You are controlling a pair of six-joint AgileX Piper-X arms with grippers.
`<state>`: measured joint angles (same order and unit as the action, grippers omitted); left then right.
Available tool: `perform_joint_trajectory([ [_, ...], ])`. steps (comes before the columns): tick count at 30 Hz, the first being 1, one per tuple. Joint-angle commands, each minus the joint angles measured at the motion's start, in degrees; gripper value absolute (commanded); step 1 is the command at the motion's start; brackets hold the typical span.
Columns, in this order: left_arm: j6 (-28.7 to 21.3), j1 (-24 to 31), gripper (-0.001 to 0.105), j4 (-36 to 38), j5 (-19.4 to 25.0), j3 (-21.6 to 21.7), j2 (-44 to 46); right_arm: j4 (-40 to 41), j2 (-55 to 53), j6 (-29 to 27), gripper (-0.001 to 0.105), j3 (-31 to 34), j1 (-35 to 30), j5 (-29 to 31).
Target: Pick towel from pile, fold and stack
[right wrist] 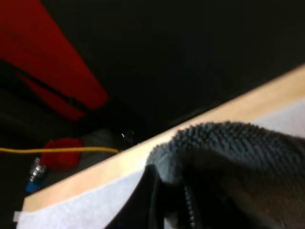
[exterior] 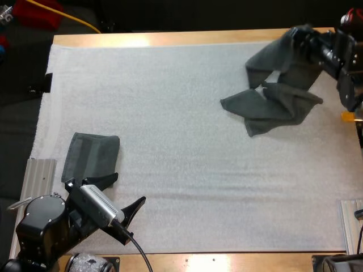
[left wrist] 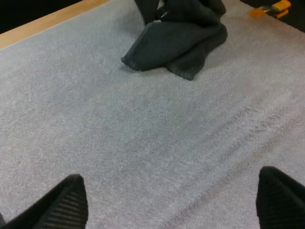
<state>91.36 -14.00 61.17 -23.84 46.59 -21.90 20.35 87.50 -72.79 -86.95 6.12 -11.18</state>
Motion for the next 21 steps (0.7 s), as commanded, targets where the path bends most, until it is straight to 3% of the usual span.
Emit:
perform_joint_trajectory([
  [1, 0.01, -0.3, 0.07, -0.21, -0.35, 0.41, -0.27, -0.91, -0.92, -1.16, 0.002, -1.75, 0.16, -0.98],
  [11, 0.01, -0.3, 0.07, -0.21, -0.35, 0.41, -0.27, 2.17, -2.92, -2.07, 0.002, -6.41, 0.16, -7.82],
  [21, 0.01, -0.3, 0.07, -0.21, -0.35, 0.41, -0.27, 15.07, -6.58, -4.81, 0.002, -6.39, 2.61, -15.17],
])
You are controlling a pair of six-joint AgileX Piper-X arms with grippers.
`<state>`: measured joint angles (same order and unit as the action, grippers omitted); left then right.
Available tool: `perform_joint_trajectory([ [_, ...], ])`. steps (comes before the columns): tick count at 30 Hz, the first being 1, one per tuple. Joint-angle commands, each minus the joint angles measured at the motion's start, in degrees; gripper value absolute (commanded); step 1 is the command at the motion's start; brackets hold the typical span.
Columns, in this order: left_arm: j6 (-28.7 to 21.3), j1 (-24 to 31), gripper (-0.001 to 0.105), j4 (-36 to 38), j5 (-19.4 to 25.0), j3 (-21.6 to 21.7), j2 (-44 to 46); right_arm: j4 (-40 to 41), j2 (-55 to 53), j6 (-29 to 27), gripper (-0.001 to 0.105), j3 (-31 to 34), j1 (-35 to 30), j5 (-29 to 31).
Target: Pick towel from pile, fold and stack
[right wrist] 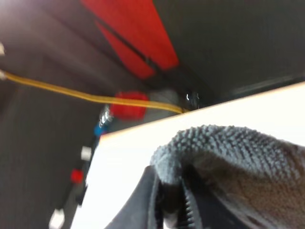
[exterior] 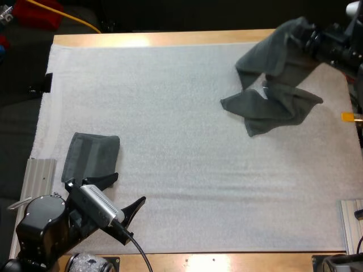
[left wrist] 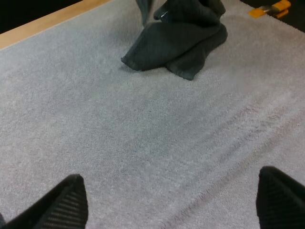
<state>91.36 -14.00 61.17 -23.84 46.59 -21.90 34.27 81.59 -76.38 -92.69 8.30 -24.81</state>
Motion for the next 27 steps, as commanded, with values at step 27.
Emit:
perform_joint_trajectory([
  [27, 0.01, -0.3, 0.07, 0.51, -0.35, 0.41, -0.27, 11.09, 3.44, -6.36, 0.002, -0.65, 36.78, 4.72],
])
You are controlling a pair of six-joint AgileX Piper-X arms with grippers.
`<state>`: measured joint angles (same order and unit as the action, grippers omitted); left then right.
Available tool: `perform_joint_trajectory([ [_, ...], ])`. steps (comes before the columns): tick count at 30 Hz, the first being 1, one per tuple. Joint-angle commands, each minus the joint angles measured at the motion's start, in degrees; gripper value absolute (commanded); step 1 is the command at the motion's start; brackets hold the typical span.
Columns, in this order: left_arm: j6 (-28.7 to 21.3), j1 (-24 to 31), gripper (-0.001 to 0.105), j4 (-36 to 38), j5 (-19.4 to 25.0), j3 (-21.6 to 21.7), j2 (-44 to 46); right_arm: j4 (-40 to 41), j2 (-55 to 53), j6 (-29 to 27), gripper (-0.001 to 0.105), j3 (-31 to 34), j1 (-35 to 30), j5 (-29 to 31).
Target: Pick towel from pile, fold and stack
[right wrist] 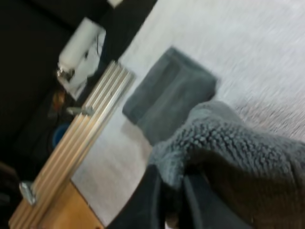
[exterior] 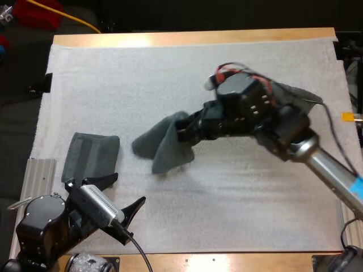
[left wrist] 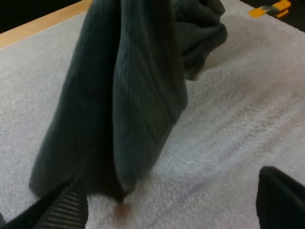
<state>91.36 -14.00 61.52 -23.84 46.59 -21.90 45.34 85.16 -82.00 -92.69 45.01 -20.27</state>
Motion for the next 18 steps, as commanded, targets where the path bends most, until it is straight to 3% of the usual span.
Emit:
perform_joint_trajectory([
  [1, 0.01, -0.3, 0.07, 0.38, -0.35, 0.41, -0.27, 0.29, 0.49, -1.27, 0.002, -0.65, 0.51, 0.45],
  [8, 0.01, -0.3, 0.07, 1.23, -0.35, 0.41, -0.27, 6.06, 1.98, -5.47, 0.002, 2.35, 0.79, 7.3],
  [18, 0.01, -0.3, 0.07, 1.23, -0.35, 0.41, -0.27, 8.97, 2.11, -8.26, 0.002, 15.1, -1.71, 22.03],
])
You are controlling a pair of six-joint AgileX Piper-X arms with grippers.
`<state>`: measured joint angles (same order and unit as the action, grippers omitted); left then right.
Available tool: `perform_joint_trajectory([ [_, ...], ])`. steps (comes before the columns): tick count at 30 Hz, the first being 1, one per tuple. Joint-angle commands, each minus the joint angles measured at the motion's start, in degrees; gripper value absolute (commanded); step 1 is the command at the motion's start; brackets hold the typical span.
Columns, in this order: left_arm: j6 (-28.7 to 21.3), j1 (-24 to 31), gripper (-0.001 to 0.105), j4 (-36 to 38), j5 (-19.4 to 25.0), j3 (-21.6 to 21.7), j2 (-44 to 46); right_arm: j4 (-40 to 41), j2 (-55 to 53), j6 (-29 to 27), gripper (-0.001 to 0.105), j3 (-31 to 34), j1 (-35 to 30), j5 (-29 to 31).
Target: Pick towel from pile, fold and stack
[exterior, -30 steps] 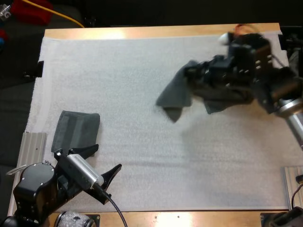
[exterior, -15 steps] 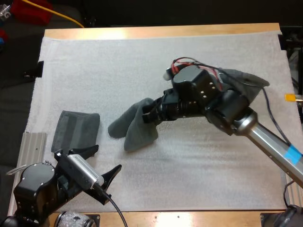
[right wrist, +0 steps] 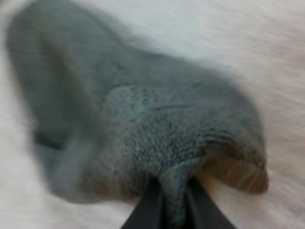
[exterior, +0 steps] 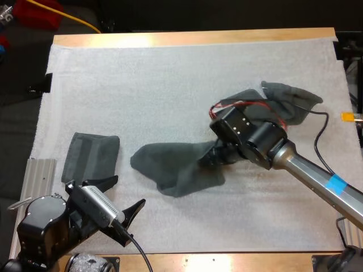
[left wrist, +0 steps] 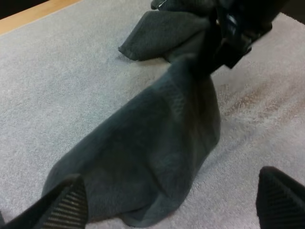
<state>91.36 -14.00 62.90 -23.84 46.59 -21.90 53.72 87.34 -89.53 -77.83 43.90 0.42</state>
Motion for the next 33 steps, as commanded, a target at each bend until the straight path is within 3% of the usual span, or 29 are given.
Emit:
perform_joint_trajectory([
  [1, 0.01, -0.3, 0.07, -0.15, -0.35, 0.41, -0.27, 0.6, -0.07, -0.72, 0.002, 1.26, -1.19, 2.48],
  [8, 0.01, -0.3, 0.07, -0.15, -0.35, 0.41, -0.27, 0.93, -0.07, -0.58, 0.002, 5.21, -6.75, 8.28],
  [16, 0.01, -0.3, 0.07, -0.15, -0.35, 0.41, -0.27, 7.58, -0.07, -0.58, 0.002, 5.41, -11.71, 12.97],
  [19, 0.01, -0.3, 0.07, -0.15, -0.35, 0.41, -0.27, 9.06, -0.07, -0.58, 0.007, 5.41, -11.74, 16.84],
  [23, 0.01, -0.3, 0.07, -0.15, -0.35, 0.41, -0.27, 9.38, -0.46, -0.35, 0.029, 5.41, -11.74, 16.93],
  [28, 0.01, -0.3, 0.07, -0.15, -0.35, 0.41, -0.27, 7.81, -2.9, -0.87, 0.08, 5.41, -11.74, 13.59],
  [30, 0.01, -0.3, 0.07, -0.15, -0.35, 0.41, -0.27, 7.71, -4.31, -1.14, 0.086, 5.41, -11.74, 11.51],
  [33, 0.01, -0.3, 0.07, -0.15, -0.35, 0.41, -0.27, 8.69, -6.74, -1.13, 0.086, 5.41, -11.74, 9.47],
])
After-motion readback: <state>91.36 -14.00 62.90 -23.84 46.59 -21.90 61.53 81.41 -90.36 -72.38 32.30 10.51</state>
